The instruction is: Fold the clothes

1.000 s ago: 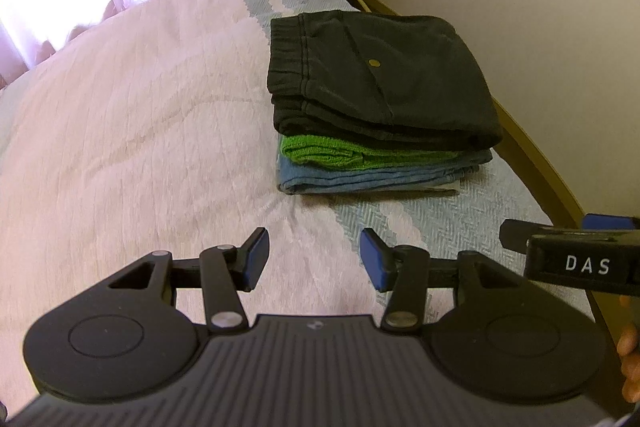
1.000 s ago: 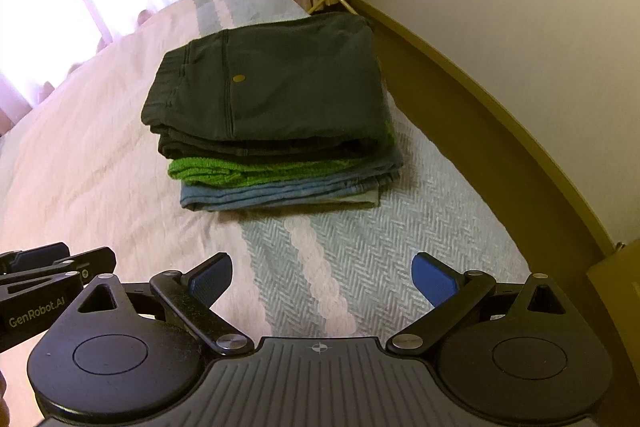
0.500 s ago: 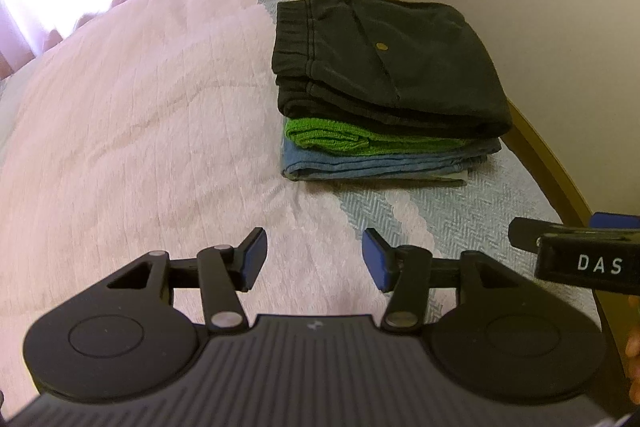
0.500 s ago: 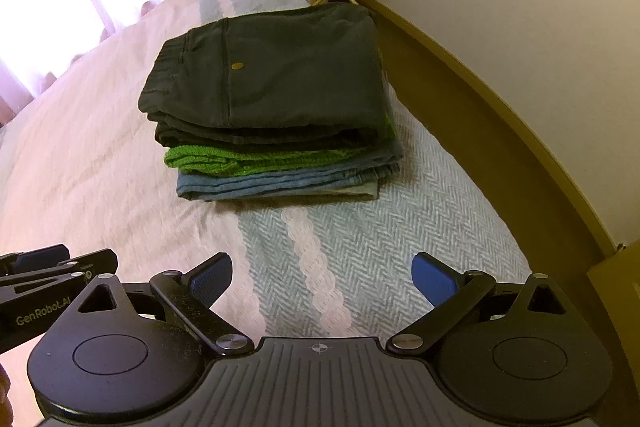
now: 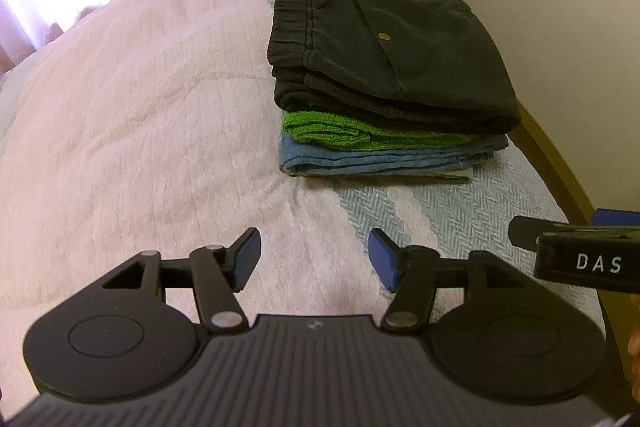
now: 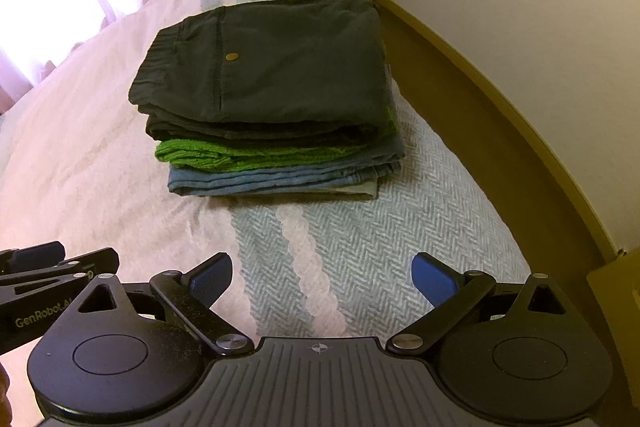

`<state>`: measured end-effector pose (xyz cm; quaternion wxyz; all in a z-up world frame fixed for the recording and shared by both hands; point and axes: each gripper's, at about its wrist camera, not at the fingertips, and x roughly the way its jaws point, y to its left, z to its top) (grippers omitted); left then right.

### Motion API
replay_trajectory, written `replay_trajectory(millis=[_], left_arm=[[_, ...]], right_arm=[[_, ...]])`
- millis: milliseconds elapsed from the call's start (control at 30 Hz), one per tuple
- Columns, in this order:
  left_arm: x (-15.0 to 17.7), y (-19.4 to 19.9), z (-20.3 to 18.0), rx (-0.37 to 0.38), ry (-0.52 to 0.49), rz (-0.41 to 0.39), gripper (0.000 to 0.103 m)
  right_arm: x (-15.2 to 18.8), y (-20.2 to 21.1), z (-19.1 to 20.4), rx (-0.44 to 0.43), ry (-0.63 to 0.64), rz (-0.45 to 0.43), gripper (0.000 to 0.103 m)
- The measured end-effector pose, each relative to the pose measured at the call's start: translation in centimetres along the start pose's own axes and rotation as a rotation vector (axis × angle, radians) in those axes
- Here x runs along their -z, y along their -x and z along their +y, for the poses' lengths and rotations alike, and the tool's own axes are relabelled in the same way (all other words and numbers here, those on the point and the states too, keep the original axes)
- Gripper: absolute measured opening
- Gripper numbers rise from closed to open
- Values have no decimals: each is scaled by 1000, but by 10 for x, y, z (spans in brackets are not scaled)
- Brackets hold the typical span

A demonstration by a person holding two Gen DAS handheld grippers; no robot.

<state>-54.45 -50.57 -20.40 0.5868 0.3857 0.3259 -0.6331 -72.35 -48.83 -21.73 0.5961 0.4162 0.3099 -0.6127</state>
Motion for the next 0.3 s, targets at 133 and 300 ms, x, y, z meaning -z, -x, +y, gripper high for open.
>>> replay_trajectory(millis=[133, 300], left_arm=[[-5, -5, -2, -6, -1, -1, 57], [-12, -11, -5, -14, -5, -11, 57]], right_arm=[[-5, -5, -3, 4, 2, 6, 99], [-10, -11, -6, 11, 5, 13, 99]])
